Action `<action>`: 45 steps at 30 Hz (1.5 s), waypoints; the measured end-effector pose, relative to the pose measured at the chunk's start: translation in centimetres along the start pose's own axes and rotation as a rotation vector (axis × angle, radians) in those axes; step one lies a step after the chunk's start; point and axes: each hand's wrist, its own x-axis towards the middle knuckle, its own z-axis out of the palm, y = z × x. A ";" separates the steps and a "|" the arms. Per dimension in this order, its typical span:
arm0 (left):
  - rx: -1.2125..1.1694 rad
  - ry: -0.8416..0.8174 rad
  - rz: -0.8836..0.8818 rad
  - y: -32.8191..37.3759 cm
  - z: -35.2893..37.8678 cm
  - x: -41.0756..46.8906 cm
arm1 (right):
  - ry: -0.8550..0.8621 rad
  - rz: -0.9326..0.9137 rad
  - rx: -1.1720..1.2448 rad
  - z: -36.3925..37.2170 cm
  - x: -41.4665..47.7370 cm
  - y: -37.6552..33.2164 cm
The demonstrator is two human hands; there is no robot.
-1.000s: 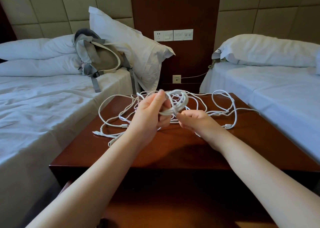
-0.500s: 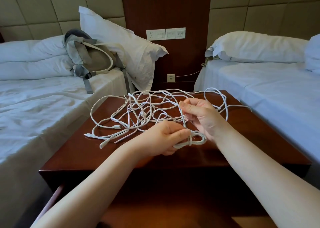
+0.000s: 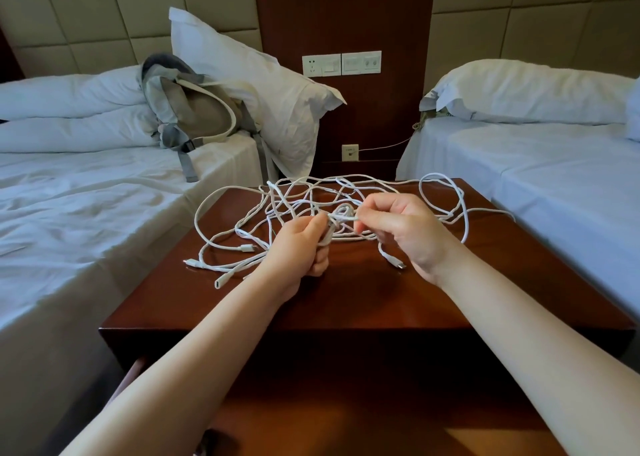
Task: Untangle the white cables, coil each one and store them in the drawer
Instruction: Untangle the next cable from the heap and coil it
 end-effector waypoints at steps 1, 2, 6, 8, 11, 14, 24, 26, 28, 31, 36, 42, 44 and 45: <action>-0.020 0.040 -0.006 0.0 0.0 0.1 | -0.060 0.011 -0.021 0.0 0.0 0.1; -0.040 0.077 -0.012 0.0 0.0 0.1 | -0.118 0.019 -0.040 0.1 -0.1 0.1; -0.183 0.142 -0.014 0.0 0.3 0.0 | -0.249 0.044 -0.136 0.3 -0.2 0.5; -0.262 0.170 -0.027 0.0 0.5 0.1 | -0.272 0.050 -0.203 0.4 -0.2 0.9; -0.346 0.150 -0.023 -0.1 0.8 0.1 | -0.261 0.047 -0.312 0.5 0.0 1.6; -0.404 0.009 0.026 0.0 0.8 -0.2 | -0.174 0.050 -0.389 0.2 0.3 2.2; -0.262 -0.509 0.111 0.2 0.4 -1.0 | 0.039 0.049 -0.209 -1.5 0.0 2.3; -0.173 -0.514 0.110 0.4 0.5 -1.3 | 0.112 0.022 -0.176 -1.7 0.1 2.5; -0.062 -0.508 0.108 0.6 0.5 -1.5 | 0.150 -0.023 -0.183 -1.6 0.0 2.6; 0.051 -0.509 0.072 0.7 0.8 -1.7 | 0.152 -0.068 -0.198 -1.3 0.0 2.5; 0.151 -0.371 0.011 0.7 1.5 -1.4 | 0.225 -0.089 -0.090 -0.9 0.1 2.1; 0.133 -0.197 -0.008 0.7 1.9 -1.2 | 0.242 -0.113 -0.087 -0.1 -0.1 0.8; 0.069 -0.163 -0.005 0.5 1.9 -1.2 | 0.225 -0.114 -0.083 0.2 -0.1 0.5; 0.037 -0.153 -0.006 0.5 1.8 -1.1 | 0.216 -0.113 -0.075 0.3 -0.1 0.4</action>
